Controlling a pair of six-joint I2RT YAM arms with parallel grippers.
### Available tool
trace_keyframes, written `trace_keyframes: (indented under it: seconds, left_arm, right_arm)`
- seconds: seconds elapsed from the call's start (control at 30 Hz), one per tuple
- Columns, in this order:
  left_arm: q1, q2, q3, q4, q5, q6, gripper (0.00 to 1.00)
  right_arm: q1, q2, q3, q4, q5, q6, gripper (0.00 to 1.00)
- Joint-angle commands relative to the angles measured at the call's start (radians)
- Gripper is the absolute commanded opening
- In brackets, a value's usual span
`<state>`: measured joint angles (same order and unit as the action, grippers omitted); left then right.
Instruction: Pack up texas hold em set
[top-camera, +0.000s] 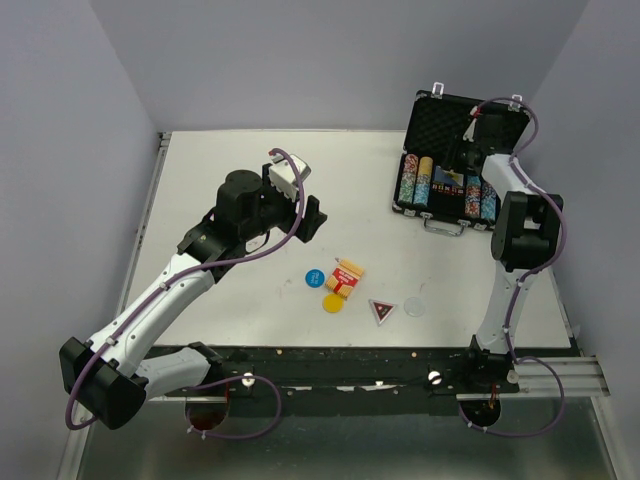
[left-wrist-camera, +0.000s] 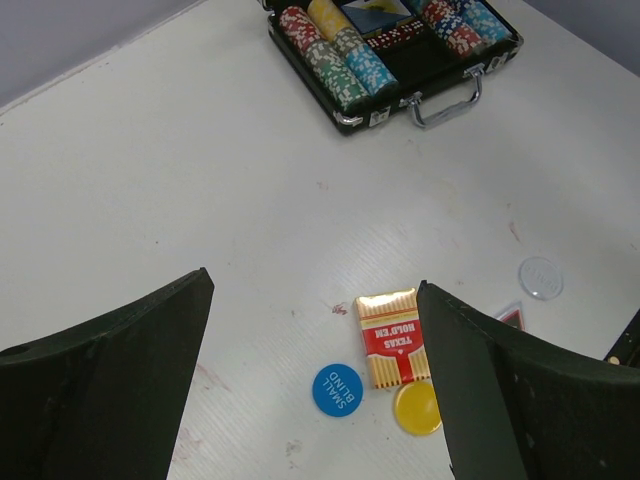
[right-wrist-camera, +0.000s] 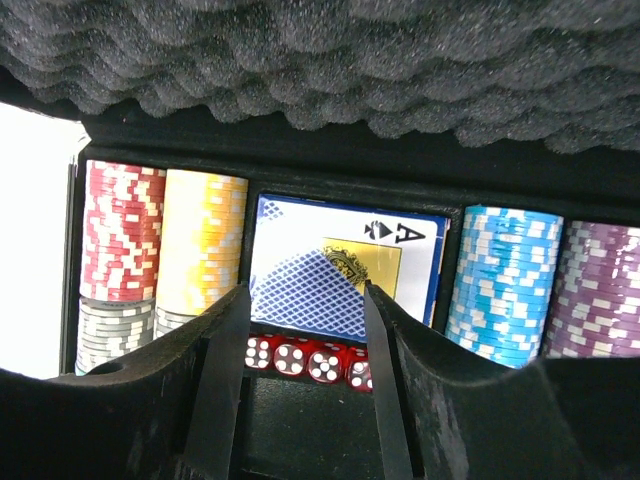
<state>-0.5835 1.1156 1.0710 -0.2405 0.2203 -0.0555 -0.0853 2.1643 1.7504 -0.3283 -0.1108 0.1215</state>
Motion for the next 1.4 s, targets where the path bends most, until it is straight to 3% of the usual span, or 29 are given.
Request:
trace_keyframes:
  seconds: [0.0,0.2,0.43,0.83,1.37]
  left_arm:
    - [0.002,-0.004,-0.003,0.012,-0.015,-0.023,0.99]
    - [-0.018,0.03,0.006,-0.017,-0.131,-0.05,0.99]
    - [-0.128,0.105,0.023,-0.06,-0.245,-0.055,0.99]
    - [-0.24,0.332,0.032,-0.068,-0.229,-0.271,0.96]
    - [-0.328,0.57,0.086,-0.143,-0.331,-0.31,0.96]
  right_arm:
    - [0.004,-0.04,-0.066,0.015,-0.046,0.027,0.56]
    - [0.005,-0.197,-0.251,0.078,-0.072,0.087,0.57]
    - [0.009,-0.421,-0.482,0.12,-0.128,0.153,0.6]
    - [0.009,-0.768,-0.744,0.123,-0.179,0.201,0.63]
    - [0.009,-0.837,-0.793,0.12,-0.182,0.187,0.65]
